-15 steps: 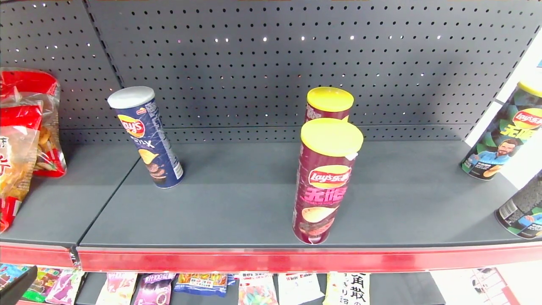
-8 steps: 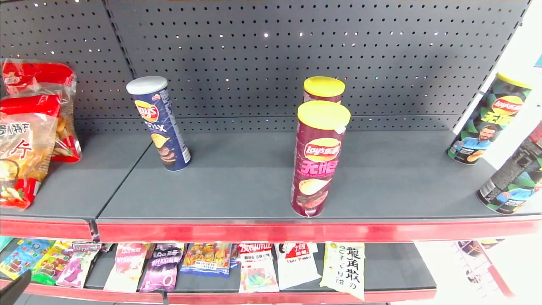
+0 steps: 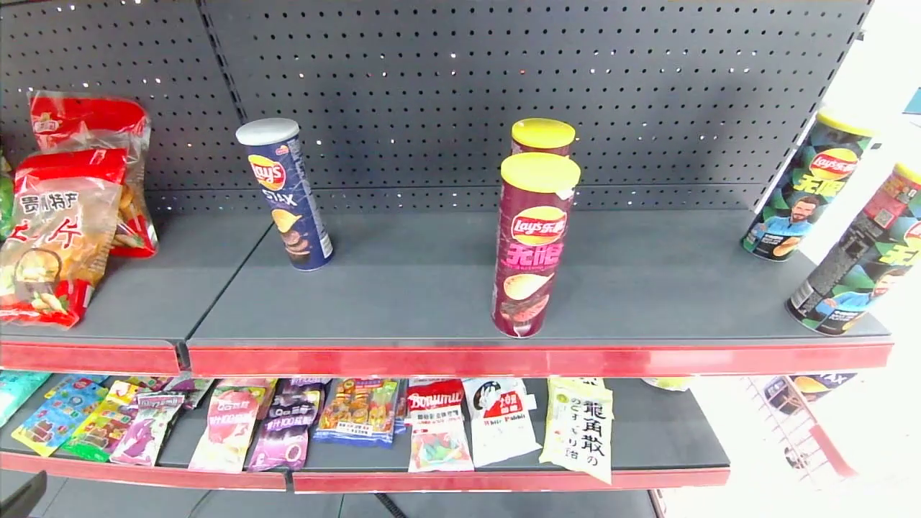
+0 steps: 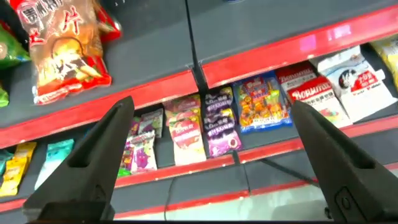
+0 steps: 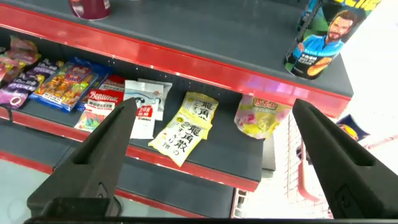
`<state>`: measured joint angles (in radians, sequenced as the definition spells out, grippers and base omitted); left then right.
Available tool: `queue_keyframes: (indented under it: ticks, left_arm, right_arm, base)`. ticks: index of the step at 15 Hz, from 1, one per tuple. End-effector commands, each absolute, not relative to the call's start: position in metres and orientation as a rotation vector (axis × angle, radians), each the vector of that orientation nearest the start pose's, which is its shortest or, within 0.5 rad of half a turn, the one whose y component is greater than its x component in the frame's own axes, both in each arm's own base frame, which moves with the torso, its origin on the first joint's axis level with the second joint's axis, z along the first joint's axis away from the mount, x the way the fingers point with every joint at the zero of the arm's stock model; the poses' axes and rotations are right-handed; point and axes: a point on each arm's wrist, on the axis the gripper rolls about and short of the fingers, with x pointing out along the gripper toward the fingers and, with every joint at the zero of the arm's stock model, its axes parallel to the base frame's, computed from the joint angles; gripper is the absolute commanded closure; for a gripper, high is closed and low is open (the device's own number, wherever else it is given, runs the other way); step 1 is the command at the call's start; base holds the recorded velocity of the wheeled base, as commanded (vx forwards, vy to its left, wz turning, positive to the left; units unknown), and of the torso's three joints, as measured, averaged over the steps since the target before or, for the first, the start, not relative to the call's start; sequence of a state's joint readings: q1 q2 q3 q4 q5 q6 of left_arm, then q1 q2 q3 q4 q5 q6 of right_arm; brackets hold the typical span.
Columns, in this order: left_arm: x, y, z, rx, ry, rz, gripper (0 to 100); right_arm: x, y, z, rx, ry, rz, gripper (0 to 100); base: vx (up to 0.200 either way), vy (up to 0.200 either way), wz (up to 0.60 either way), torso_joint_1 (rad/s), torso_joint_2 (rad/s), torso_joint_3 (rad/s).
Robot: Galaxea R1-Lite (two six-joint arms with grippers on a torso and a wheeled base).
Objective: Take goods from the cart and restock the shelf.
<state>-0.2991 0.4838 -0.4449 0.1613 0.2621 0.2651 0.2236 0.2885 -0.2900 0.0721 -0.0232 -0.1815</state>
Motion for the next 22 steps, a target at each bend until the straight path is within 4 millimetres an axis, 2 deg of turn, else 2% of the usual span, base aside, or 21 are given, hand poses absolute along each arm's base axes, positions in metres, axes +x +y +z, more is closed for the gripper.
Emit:
queue_keyframes:
  ticks: [1, 19, 22]
  left_arm:
    - [0.013, 0.002, 0.186, 0.322, 0.193, -0.064, 0]
    - [0.004, 0.005, 0.184, 0.366, 0.147, -0.064, 0]
    - [0.003, 0.005, 0.184, 0.366, 0.142, -0.062, 0]
  right_arm:
    - [-0.009, -0.003, 0.154, -0.190, 0.058, 0.207, 0]
    - [-0.007, -0.002, 0.152, -0.193, 0.082, 0.212, 0]
    - [-0.007, -0.002, 0.152, -0.193, 0.082, 0.212, 0]
  base:
    - [0.000, -0.200, 0.00, -0.012, 0.00, 0.002]
    - [0.000, -0.200, 0.00, 0.005, 0.00, 0.002]
    - [0.000, 0.000, 0.00, 0.000, 0.00, 0.000]
